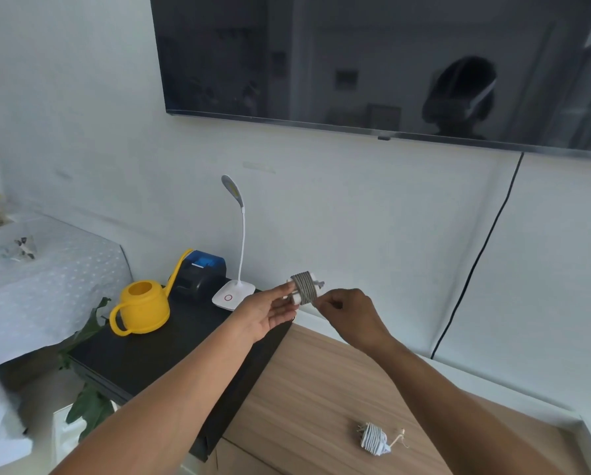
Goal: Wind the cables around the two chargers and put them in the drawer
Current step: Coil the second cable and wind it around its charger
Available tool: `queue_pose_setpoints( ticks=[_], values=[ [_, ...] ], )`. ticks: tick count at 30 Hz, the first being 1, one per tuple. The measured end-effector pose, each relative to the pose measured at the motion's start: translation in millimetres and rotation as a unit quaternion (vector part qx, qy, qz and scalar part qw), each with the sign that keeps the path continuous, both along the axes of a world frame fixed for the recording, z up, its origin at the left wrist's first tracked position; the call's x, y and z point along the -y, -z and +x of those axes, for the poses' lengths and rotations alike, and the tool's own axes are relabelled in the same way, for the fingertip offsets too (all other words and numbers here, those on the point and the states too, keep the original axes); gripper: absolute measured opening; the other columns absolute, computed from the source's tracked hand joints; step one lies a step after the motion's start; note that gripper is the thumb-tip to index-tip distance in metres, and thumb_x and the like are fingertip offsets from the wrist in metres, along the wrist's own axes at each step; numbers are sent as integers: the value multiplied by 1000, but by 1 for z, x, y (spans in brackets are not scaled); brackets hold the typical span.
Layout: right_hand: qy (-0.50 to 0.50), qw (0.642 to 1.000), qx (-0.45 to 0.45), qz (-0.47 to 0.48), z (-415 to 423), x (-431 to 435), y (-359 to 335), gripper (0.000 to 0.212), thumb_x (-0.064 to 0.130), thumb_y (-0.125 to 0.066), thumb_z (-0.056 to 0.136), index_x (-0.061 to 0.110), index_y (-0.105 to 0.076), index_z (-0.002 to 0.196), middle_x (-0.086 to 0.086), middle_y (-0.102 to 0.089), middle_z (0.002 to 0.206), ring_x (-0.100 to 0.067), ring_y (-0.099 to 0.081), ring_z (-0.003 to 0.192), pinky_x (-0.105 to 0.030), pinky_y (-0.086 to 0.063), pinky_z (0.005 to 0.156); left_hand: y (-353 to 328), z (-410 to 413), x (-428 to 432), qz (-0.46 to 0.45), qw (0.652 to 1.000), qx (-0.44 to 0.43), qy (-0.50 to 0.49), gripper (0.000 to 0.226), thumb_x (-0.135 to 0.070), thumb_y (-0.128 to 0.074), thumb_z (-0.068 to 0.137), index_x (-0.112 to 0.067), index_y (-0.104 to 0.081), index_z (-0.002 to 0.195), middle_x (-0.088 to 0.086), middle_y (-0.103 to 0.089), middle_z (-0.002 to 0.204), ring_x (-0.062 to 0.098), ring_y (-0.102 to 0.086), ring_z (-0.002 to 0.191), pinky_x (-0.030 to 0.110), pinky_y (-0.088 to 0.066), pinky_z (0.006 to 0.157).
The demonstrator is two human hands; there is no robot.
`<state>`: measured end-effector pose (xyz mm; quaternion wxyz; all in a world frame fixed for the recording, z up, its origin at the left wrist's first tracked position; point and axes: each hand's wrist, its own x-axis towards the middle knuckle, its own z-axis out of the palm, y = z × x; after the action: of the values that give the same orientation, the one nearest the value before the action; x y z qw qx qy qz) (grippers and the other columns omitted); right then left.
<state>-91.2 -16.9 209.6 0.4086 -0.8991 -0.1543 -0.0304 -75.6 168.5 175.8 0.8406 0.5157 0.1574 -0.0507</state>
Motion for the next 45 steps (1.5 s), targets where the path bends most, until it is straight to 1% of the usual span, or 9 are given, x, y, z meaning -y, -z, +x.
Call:
queue_pose_setpoints(
  ticks=[5, 13, 18, 24, 27, 31, 35, 42, 45],
  values=[
    [-12, 996, -69, 57, -3, -2, 18, 18, 26, -62, 91, 17, -76, 83, 9, -58, 54, 1, -47, 43, -12, -36, 48, -1, -3, 1, -55, 998, 4, 14, 29, -20, -75, 82, -2, -65, 102, 17, -71, 91, 24, -69, 85, 32, -61, 73],
    [-7, 974, -190, 120, 15, 12, 19, 33, 32, -77, 81, -1, -71, 76, 0, -50, 52, -14, -39, 42, -21, -28, 41, -6, -8, -4, -53, 990, -4, 132, 42, -25, -79, 73, 0, -67, 105, 15, -72, 90, 22, -69, 77, 23, -56, 56],
    [-27, 986, -161, 32, 26, 16, 6, 21, -5, -54, 77, 8, -58, 60, -2, -50, 51, -14, -43, 46, -23, -30, 43, -3, -9, -6, -3, 972, -2, 236, 51, -33, -86, 67, -6, -66, 106, 12, -68, 93, 21, -64, 76, 26, -49, 59],
    [-65, 993, -80, -54, 34, 18, -3, 16, 6, -64, 80, 16, -69, 69, 12, -59, 54, 0, -49, 48, -13, -39, 49, 5, -12, 0, 12, 948, -5, 319, 66, -37, -75, 80, -4, -53, 133, 26, -63, 121, 36, -68, 99, 41, -59, 78],
    [-52, 994, -47, -88, 38, 17, -2, 7, 19, -68, 82, 19, -71, 75, 11, -66, 68, 2, -57, 61, -17, -42, 58, 12, -13, 8, 21, 956, -4, 294, 74, -36, -88, 65, -4, -58, 124, 21, -69, 108, 31, -70, 88, 39, -62, 72],
    [-18, 995, -27, -92, 37, 17, 6, 7, 26, -68, 83, 20, -70, 79, 7, -70, 84, -8, -63, 82, -24, -49, 71, 20, -10, 15, 5, 971, -21, 240, 63, -41, -80, 73, -9, -59, 122, 18, -67, 104, 26, -67, 77, 27, -55, 52],
    [6, 999, -8, -47, 31, 17, 5, 8, 22, -70, 84, 15, -72, 83, 11, -64, 76, -5, -58, 73, -14, -38, 59, 25, -7, 19, 1, 985, -35, 167, 59, -44, -80, 70, -13, -64, 117, 16, -66, 109, 21, -63, 72, 22, -39, 51],
    [-45, 997, -58, 39, 12, 18, 5, 11, 12, -67, 86, 21, -72, 84, 2, -64, 70, -9, -58, 57, -24, -53, 58, 30, -11, 18, -28, 991, -4, 131, 71, -49, -81, 60, -10, -66, 117, 12, -69, 94, 18, -63, 71, 22, -43, 54],
    [-90, 988, -87, 87, 3, 22, -5, 15, 7, -67, 87, 20, -74, 91, 4, -66, 65, -12, -62, 56, -18, -52, 63, 31, -13, 14, -32, 987, 37, 154, 82, -54, -90, 45, -7, -69, 108, 11, -70, 90, 18, -62, 72, 24, -44, 58]
  ],
)
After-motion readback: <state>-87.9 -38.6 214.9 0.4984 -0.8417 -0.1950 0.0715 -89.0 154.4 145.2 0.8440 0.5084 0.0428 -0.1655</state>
